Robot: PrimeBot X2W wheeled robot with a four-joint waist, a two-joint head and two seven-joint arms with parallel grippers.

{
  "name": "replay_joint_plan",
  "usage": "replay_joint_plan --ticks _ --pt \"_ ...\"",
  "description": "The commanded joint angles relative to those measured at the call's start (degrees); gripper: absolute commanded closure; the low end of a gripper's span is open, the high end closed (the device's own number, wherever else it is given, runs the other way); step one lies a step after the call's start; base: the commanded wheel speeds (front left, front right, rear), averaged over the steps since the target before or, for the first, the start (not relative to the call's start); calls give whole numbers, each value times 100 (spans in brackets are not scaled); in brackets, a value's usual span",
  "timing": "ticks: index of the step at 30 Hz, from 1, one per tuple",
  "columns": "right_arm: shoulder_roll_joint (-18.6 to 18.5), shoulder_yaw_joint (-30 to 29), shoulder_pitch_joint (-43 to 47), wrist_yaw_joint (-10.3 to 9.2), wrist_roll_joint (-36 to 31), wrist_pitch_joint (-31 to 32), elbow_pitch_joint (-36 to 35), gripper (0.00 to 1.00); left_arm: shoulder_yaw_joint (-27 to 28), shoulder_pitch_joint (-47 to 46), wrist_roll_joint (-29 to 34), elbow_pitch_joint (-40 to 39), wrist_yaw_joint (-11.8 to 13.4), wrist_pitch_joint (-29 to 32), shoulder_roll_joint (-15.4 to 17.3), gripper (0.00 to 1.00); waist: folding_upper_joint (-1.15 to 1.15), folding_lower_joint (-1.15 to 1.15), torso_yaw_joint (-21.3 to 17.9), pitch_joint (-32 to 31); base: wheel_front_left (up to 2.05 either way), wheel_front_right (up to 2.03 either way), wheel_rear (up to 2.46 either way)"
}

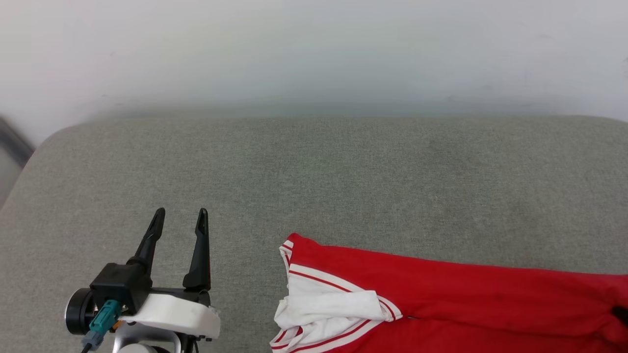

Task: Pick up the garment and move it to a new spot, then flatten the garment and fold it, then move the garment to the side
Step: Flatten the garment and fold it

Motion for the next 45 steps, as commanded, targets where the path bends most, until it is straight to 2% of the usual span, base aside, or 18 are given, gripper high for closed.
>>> replay_joint_plan --ticks 1,7,11,13,17,24,30,37,38,39,40,45 --pt "90 -39 -84 -2 -27 78 -32 100 -5 74 19 -17 36 -11 8 0 0 0 -17 7 0 0 0" --pt "1021 -382 -394 -2 819 1046 2 100 -49 60 4 -25 22 2 -10 0 0 0 -32 -19 0 0 0" --pt "1298 -554 -534 -2 1677 1668 163 100 -93 15 2 -15 4 40 -23 0 0 0 28 -39 0 0 0" --pt "1325 -419 -591 -2 2336 1785 484 100 -126 -34 15 -10 -13 54 -30 0 0 0 83 -46 0 0 0" --pt "1311 220 -727 -2 3516 1471 1104 100 -185 -75 29 9 -34 98 -41 0 0 0 207 -59 0 0 0" --pt "1316 1760 -882 -2 4758 569 1619 100 -270 -210 9 52 -93 144 -88 0 0 0 500 -26 0 0 0" --pt "1315 3006 -1207 -2 5213 -228 1870 100 -306 -320 8 119 -118 132 -148 0 0 0 703 86 0 0 0" --pt "1311 3860 -1576 -2 4809 -977 2354 100 -345 -436 12 196 -164 94 -207 0 0 0 816 236 0 0 0" --pt "1311 3914 -1612 -2 4765 -1077 2432 62 -348 -452 5 215 -166 83 -217 0 0 0 819 252 0 0 0" --pt "1311 3991 -1646 -2 4676 -1134 2496 8 -350 -470 2 232 -175 75 -223 0 0 0 820 267 0 0 0" --pt "1315 4060 -1672 -2 4601 -1182 2542 0 -351 -478 -4 250 -185 73 -232 0 0 0 817 275 0 0 0" --pt "1209 4308 -1860 -2 4183 -1358 2421 0 -330 -468 -28 323 -195 21 -253 0 0 0 760 274 0 0 0"
